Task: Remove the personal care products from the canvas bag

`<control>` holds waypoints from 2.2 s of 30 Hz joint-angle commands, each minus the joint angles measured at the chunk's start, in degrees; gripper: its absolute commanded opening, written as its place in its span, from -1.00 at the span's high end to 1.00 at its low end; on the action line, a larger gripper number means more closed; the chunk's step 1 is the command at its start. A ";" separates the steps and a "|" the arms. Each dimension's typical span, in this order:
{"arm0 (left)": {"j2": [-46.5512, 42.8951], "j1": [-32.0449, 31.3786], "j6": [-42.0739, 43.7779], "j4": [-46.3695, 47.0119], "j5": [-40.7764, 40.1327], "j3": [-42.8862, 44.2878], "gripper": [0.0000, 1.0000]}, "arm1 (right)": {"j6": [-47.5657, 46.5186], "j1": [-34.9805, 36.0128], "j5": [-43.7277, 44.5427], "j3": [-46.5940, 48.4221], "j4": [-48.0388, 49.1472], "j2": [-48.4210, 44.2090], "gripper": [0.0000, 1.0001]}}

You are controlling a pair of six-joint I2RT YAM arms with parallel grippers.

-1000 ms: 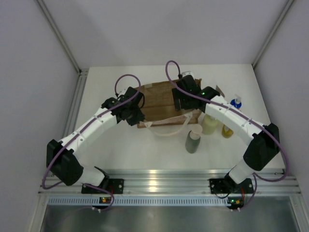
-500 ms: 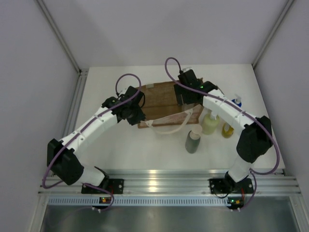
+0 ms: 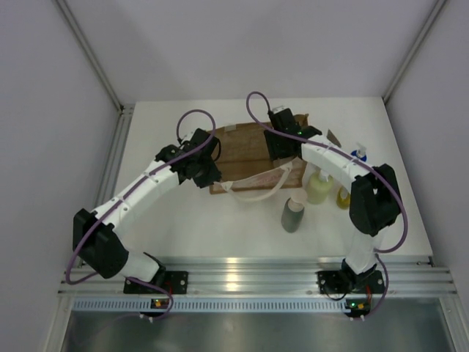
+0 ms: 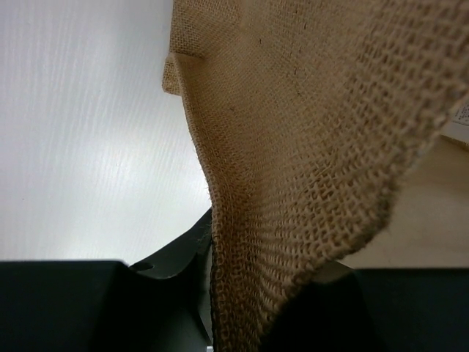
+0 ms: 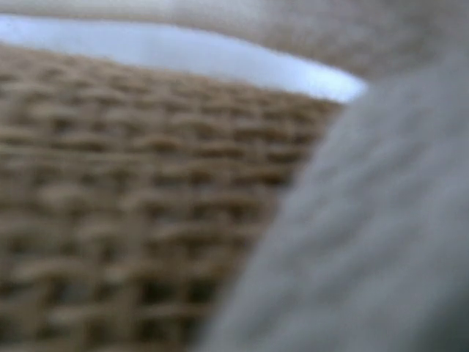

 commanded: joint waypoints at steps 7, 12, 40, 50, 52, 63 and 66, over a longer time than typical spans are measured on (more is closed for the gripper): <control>0.40 0.80 1.27 -0.39 -1.58 2.95 0.33 | -1.26 -1.58 -2.64 -0.46 3.70 0.96 1.00; 0.31 0.97 1.36 -0.39 -1.84 3.57 0.20 | -0.38 -1.58 -3.87 3.13 3.18 -2.20 1.00; -1.35 2.29 4.25 -0.57 -2.55 7.08 -0.73 | 1.55 -1.23 -13.27 20.80 -9.56 -9.06 1.00; -6.27 2.47 7.24 -1.89 -6.15 10.51 -0.97 | 2.17 0.17 -14.24 30.12 -17.56 -11.08 1.00; -7.77 2.47 8.21 -1.97 -7.47 10.77 -0.97 | 2.52 0.09 -16.78 31.35 -18.87 -12.31 1.00; -12.43 2.55 14.18 -1.97 -11.34 10.69 -0.97 | 2.52 -0.35 -15.31 35.22 -25.38 -22.76 1.00; -13.48 2.55 16.03 -1.98 -11.78 10.51 -0.97 | 2.17 -0.44 -11.09 34.96 -28.11 -26.28 1.00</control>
